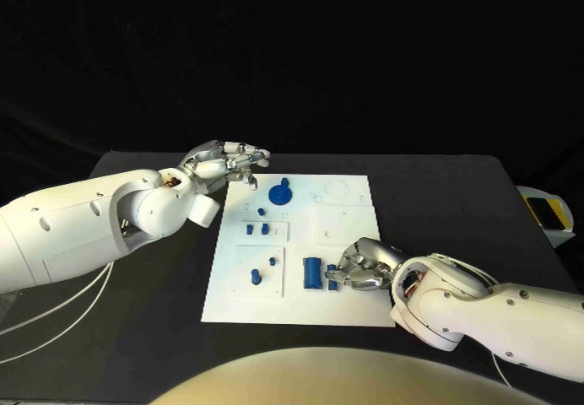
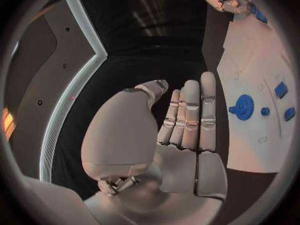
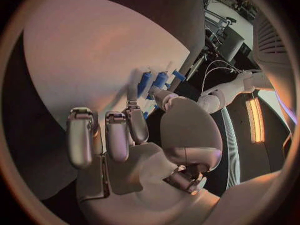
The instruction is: Assemble the parts on the task board
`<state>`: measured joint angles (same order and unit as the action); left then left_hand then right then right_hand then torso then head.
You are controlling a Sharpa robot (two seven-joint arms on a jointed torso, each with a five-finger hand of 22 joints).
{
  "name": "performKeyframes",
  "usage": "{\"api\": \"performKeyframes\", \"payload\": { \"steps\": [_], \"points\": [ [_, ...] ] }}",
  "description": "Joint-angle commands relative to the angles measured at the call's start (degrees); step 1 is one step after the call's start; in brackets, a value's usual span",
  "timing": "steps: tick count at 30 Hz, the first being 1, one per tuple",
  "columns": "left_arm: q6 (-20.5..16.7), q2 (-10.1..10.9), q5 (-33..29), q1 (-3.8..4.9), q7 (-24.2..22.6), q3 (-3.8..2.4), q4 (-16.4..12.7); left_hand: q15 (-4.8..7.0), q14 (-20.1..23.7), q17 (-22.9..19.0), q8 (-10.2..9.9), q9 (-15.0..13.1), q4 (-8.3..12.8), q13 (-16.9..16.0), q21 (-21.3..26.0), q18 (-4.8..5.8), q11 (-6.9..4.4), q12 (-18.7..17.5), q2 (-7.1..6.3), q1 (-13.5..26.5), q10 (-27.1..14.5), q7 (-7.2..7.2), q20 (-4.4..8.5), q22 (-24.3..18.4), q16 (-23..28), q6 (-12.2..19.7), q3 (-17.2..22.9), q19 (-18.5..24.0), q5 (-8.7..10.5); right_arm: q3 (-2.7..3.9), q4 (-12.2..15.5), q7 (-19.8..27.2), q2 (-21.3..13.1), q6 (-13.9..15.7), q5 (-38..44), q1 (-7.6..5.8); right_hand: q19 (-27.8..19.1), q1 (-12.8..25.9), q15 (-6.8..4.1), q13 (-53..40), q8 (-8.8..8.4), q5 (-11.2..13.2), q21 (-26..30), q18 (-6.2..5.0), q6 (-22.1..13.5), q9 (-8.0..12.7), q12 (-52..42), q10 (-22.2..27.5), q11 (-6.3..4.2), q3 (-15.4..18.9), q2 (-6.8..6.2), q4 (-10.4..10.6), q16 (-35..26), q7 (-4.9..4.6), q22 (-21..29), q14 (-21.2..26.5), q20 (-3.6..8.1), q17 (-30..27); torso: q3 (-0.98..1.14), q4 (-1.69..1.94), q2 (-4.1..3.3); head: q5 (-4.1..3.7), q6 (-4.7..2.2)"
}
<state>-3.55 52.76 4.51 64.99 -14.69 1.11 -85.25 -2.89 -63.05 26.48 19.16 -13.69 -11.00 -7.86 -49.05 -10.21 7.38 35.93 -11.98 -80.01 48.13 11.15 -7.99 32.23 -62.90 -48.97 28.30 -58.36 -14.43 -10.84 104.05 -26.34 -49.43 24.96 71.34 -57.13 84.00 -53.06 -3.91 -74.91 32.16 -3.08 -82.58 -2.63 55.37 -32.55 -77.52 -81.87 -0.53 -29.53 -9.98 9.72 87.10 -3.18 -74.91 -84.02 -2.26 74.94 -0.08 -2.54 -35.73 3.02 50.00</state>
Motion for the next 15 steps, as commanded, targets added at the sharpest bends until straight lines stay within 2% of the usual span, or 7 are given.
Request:
{"api": "performKeyframes", "payload": {
  "steps": [1,15],
  "points": [
    [1.0,0.0,-0.2,0.07,-0.2,-0.04,-0.2,0.01,0.3,-0.1,-0.3,-0.1,-0.2,0.1,0.4,-0.36,0.00,0.1,0.52,-0.1,-0.4,-0.02,-0.13,-0.1,0.2,0.2,0.0,-0.4,0.08,-0.01,0.0,-0.2,0.1,-1.5,1.4,0.07,3.0,0.8,-0.32,-3.5,-0.21,-0.5,0.4,0.93,0.1,-0.1,-0.1,-0.2,-0.11,1.3,-0.41,0.4,0.0,-0.29,-12.8,-4.7,0.20,8.5,-0.01,-0.01,0.01,-0.09,0.00],
    [1.0,0.0,-0.2,0.08,-0.2,-0.04,-0.1,0.00,0.4,-0.1,-0.3,-0.1,-0.3,0.1,0.4,-0.36,0.01,0.1,0.53,0.0,-0.4,-0.01,-0.13,-0.1,0.2,0.3,-0.1,-0.4,0.08,-0.01,0.8,0.7,-1.4,-0.5,2.6,0.08,3.0,-0.7,-0.38,-3.5,-0.23,-0.8,0.6,0.91,-0.1,-0.2,0.1,-0.1,-0.17,2.5,-0.64,-0.4,-0.1,-0.23,-12.8,-4.7,0.25,8.4,0.03,0.01,0.02,-0.11,0.00]
  ]
}}
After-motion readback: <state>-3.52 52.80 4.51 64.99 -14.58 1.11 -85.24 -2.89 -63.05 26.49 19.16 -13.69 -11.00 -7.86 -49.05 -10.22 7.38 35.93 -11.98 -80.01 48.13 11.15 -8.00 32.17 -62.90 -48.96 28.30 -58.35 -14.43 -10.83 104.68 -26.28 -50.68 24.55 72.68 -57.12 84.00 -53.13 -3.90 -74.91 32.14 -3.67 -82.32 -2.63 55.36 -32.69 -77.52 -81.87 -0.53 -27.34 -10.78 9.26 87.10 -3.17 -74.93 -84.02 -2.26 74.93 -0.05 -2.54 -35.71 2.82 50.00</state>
